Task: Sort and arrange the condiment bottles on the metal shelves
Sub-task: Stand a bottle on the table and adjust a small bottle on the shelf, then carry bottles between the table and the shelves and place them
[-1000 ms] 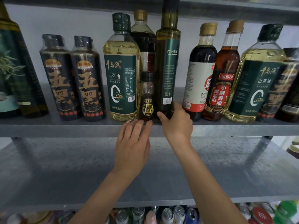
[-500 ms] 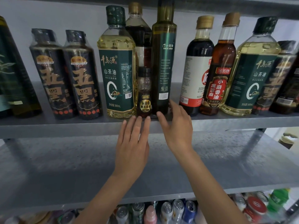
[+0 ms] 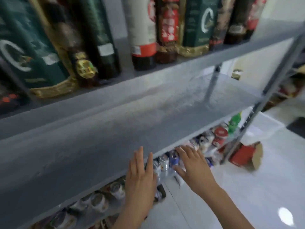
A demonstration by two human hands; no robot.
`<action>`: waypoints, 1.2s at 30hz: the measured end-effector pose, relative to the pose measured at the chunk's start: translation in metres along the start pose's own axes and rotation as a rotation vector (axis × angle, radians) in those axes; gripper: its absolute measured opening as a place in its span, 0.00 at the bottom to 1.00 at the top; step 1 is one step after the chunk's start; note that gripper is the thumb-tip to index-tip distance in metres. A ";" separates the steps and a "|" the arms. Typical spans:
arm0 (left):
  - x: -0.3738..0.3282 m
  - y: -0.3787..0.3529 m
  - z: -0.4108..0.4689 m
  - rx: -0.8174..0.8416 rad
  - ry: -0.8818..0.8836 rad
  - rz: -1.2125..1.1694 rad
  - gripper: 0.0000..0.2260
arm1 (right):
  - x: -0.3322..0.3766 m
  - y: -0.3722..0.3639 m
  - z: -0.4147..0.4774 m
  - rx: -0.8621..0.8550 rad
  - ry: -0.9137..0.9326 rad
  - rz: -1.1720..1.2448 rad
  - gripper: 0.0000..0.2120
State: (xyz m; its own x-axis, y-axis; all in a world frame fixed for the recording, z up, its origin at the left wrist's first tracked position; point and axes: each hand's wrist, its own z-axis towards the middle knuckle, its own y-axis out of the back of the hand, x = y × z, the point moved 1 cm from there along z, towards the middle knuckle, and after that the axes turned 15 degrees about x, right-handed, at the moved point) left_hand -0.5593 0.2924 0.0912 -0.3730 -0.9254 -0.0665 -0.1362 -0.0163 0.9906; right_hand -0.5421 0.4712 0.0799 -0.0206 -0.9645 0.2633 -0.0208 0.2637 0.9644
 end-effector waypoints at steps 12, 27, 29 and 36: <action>-0.103 -0.053 -0.033 0.321 -0.536 0.159 0.34 | -0.062 -0.065 -0.192 0.141 -0.590 0.107 0.29; -0.299 -0.083 -0.181 0.344 -1.247 0.421 0.32 | -0.056 -0.054 -0.489 -0.077 -1.376 0.393 0.28; -0.322 -0.092 -0.207 0.310 -1.337 0.433 0.32 | -0.043 -0.060 -0.525 -0.094 -1.466 0.442 0.28; -0.388 -0.097 -0.297 0.318 -1.552 0.389 0.28 | -0.001 -0.078 -0.606 -0.141 -1.680 0.587 0.29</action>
State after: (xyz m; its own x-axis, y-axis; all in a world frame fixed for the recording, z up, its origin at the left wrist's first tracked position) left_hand -0.1291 0.5407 0.0563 -0.9151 0.3957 -0.0776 0.0817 0.3704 0.9253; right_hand 0.0653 0.4431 0.0203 -0.8921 0.3193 0.3197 0.4389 0.4437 0.7814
